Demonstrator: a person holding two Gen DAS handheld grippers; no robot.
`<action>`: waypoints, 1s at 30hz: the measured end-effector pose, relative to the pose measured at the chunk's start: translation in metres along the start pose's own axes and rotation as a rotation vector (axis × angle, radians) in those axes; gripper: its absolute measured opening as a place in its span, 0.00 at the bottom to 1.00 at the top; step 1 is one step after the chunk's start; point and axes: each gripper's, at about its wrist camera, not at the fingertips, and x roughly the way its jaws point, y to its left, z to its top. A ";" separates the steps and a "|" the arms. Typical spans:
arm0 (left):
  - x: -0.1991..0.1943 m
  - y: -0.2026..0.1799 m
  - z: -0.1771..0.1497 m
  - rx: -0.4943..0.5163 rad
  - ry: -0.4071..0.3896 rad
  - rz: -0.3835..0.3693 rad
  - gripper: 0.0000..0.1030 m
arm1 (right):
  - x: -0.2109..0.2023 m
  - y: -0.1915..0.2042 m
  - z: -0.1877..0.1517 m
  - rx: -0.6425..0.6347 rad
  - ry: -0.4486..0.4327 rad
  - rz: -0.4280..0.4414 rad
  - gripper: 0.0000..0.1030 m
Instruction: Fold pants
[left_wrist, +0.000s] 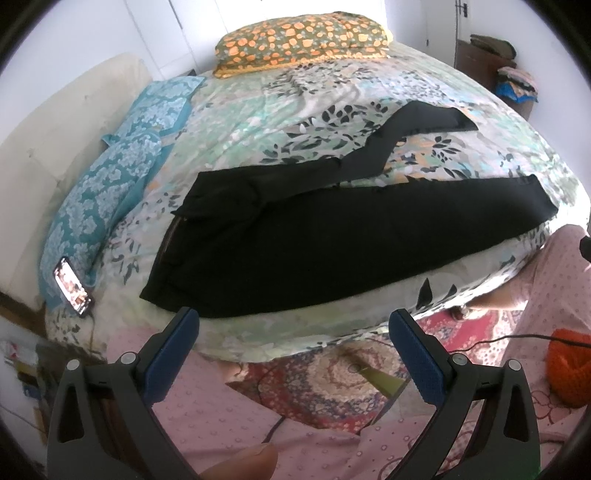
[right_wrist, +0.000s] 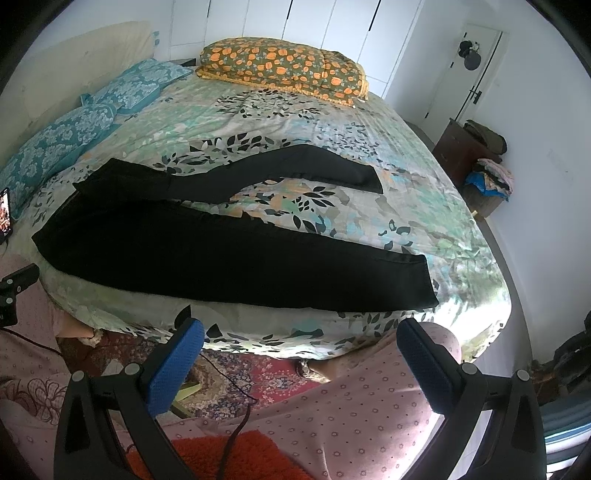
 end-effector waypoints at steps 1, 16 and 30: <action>0.000 0.000 0.000 -0.001 0.002 0.000 1.00 | 0.000 0.001 0.001 -0.001 0.002 0.001 1.00; 0.001 0.002 -0.001 0.004 0.009 0.006 1.00 | 0.003 0.003 0.000 0.000 0.006 0.009 1.00; 0.005 0.002 -0.003 -0.004 0.024 0.011 1.00 | 0.013 0.011 -0.002 -0.016 0.026 0.041 1.00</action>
